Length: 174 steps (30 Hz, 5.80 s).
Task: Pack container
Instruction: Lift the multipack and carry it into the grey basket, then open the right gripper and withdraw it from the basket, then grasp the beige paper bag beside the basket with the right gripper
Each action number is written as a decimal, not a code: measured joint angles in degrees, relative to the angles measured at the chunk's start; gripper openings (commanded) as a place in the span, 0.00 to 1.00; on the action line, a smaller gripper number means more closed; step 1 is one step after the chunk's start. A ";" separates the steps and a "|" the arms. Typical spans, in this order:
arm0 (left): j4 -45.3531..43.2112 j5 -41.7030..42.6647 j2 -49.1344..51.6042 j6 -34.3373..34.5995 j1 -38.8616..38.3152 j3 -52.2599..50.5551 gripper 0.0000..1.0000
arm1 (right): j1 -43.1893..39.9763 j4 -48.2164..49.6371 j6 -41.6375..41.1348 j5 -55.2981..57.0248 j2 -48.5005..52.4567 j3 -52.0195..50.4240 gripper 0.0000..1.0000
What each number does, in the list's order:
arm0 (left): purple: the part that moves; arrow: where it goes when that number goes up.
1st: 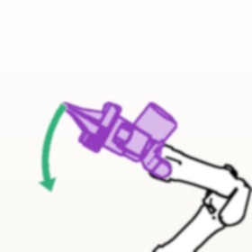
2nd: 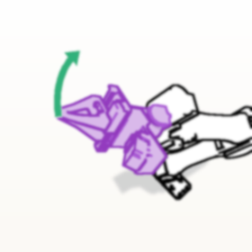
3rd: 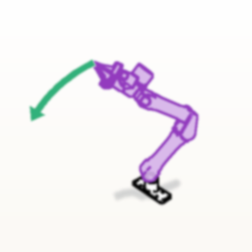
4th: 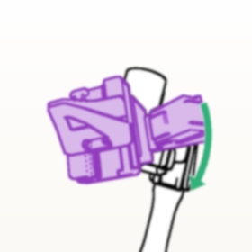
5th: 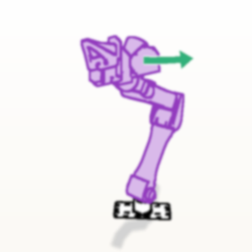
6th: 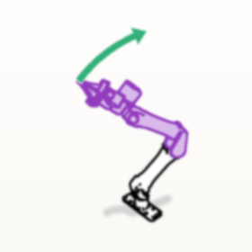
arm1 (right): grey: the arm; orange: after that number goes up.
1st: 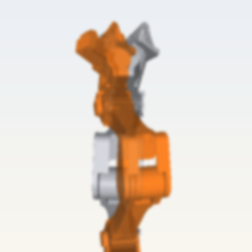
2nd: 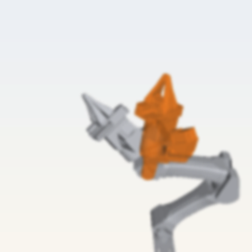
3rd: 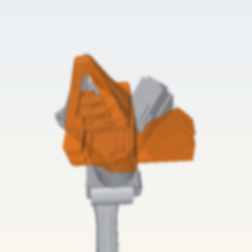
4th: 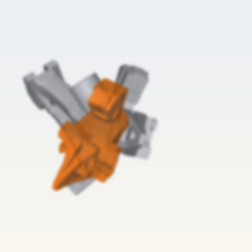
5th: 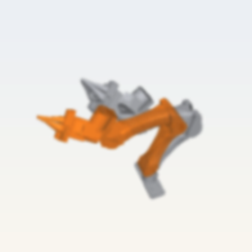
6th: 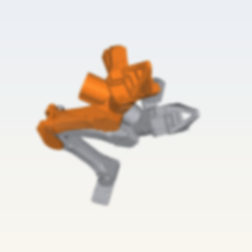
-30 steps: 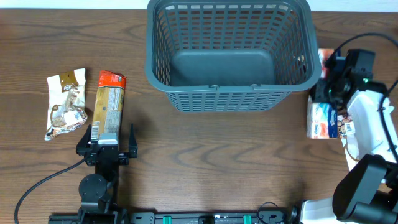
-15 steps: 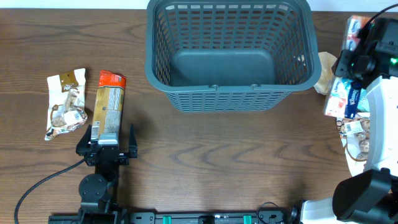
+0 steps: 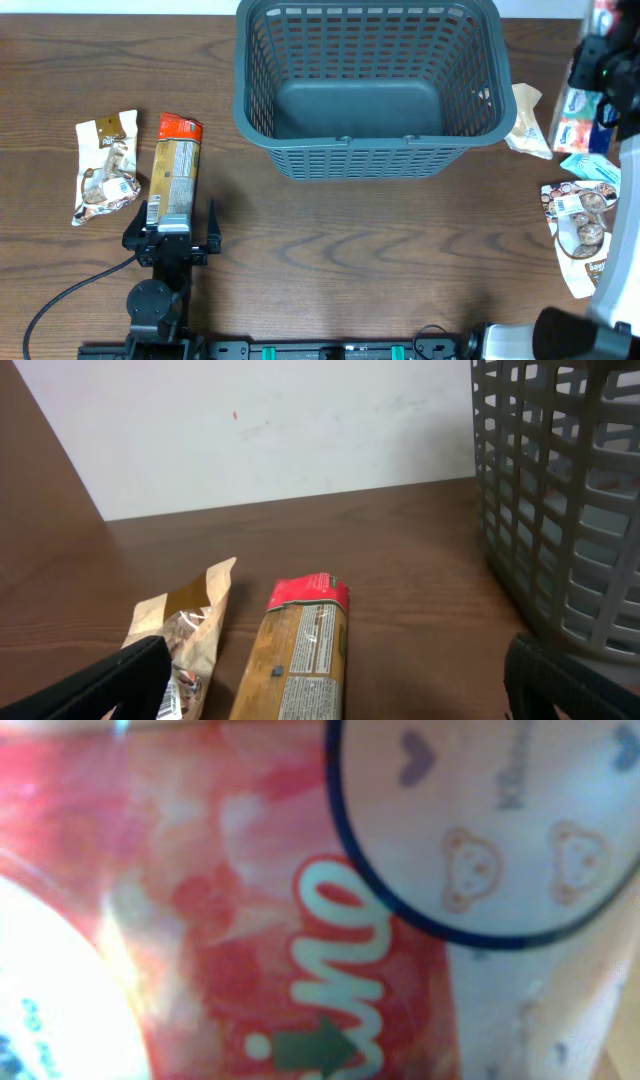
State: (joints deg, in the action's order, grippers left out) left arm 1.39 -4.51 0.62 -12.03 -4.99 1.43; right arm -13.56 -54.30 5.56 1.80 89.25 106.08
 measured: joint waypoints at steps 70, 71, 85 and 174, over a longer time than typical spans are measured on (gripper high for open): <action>0.00 0.00 0.00 -0.02 0.00 0.00 0.99 | 29.40 -16.94 49.46 -25.00 23.89 8.00 0.99; 0.00 0.00 0.00 -0.02 0.00 0.00 0.99 | 29.40 -16.22 49.20 -25.07 23.89 8.00 0.99; 0.00 0.00 0.00 0.00 0.00 0.00 0.99 | 27.58 11.28 26.99 -12.15 17.62 12.44 0.99; -0.15 0.00 0.00 0.15 0.00 0.00 0.99 | -7.02 -9.29 27.41 -11.15 52.48 14.93 0.47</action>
State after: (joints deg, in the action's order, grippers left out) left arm 1.23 -4.51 0.62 -11.88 -4.99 1.43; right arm -20.58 -63.59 32.97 -9.34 141.73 121.01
